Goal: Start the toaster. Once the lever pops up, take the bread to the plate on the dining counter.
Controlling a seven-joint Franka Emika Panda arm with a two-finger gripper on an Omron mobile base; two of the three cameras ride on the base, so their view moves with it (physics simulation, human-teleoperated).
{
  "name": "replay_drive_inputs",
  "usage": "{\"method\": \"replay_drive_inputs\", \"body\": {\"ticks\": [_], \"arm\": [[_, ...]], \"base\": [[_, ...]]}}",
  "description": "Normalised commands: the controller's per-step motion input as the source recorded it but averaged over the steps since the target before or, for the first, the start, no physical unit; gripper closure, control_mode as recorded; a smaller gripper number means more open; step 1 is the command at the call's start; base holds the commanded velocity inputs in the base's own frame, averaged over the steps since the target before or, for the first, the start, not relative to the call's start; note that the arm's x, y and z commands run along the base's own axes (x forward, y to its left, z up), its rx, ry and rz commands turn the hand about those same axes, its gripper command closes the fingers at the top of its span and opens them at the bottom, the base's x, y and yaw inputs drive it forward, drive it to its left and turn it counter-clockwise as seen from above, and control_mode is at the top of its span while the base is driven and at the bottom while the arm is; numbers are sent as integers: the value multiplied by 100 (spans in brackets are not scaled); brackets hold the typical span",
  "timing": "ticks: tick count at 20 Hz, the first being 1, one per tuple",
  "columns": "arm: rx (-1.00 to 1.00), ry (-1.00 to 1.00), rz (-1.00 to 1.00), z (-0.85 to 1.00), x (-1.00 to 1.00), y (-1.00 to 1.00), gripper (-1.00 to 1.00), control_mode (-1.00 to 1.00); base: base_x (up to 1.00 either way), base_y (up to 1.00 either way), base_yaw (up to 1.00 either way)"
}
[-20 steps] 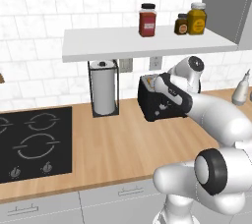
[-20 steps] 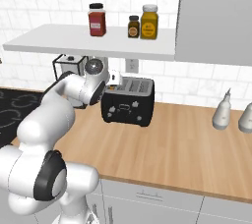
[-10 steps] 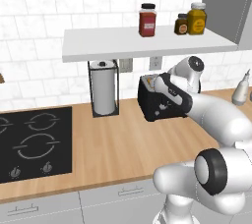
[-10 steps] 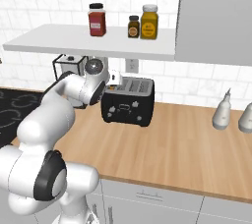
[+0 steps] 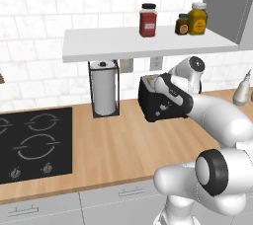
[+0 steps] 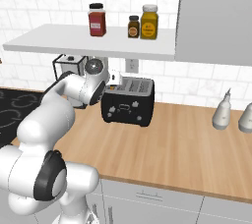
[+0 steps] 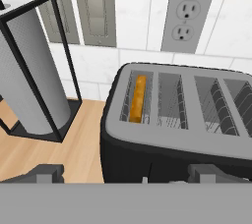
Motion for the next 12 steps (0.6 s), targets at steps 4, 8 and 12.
{"method": "replay_drive_inputs", "body": {"ticks": [4, 8, 12], "arm": [[0, 0, 0, 0, 0, 0, -100, -100], [0, 0, 0, 0, 0, 0, -100, -100], [0, 0, 0, 0, 0, 0, -100, -100]], "base": [[0, 0, 0], [0, 0, 0], [0, 0, 0]]}}
